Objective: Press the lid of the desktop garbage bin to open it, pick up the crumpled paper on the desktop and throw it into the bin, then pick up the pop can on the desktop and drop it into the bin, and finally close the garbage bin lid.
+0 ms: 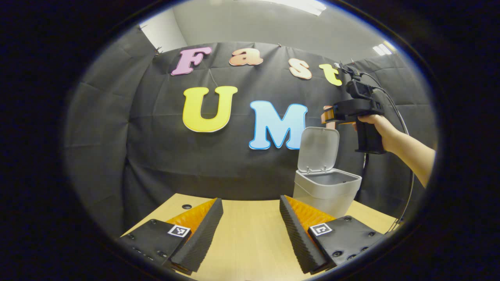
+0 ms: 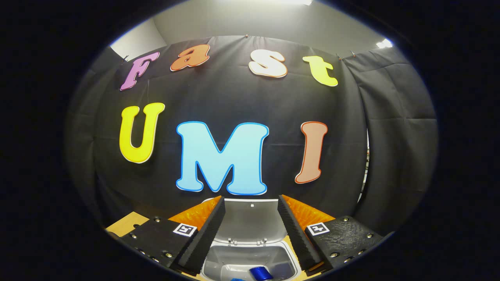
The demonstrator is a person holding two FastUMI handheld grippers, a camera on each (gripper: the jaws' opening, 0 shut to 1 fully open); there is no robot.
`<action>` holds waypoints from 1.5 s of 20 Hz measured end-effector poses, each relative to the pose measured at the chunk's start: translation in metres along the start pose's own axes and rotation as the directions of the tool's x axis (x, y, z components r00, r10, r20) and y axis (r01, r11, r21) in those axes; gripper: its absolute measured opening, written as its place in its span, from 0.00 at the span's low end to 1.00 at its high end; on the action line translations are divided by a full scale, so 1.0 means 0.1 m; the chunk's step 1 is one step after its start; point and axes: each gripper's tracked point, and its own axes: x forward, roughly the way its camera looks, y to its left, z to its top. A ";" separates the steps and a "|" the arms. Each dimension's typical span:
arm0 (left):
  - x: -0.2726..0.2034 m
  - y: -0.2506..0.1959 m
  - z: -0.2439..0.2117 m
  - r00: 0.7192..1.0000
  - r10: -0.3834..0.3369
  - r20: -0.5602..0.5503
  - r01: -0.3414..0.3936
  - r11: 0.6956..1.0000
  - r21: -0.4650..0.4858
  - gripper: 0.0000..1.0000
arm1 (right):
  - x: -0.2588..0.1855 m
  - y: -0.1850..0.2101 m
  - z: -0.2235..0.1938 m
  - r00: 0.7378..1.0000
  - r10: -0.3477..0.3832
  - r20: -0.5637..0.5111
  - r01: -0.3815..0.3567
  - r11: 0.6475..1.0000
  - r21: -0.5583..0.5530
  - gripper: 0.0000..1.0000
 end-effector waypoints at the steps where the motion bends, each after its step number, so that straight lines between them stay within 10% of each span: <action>1: 0.03 0.03 0.00 1.000 0.002 0.000 -0.002 1.000 0.000 0.95 | 0.05 0.00 0.01 1.000 -0.008 0.005 0.007 1.000 0.008 0.88; 14: 0.34 0.24 -0.07 0.999 0.025 -0.025 -0.026 0.999 -0.030 0.95 | 0.56 0.08 -0.10 0.998 -0.022 -0.051 0.022 1.000 0.006 0.87; 30: -0.11 0.12 -0.02 0.999 0.048 0.001 -0.048 0.999 -0.001 0.95 | -0.03 0.08 -0.34 0.999 0.030 -0.045 -0.027 0.998 0.053 0.88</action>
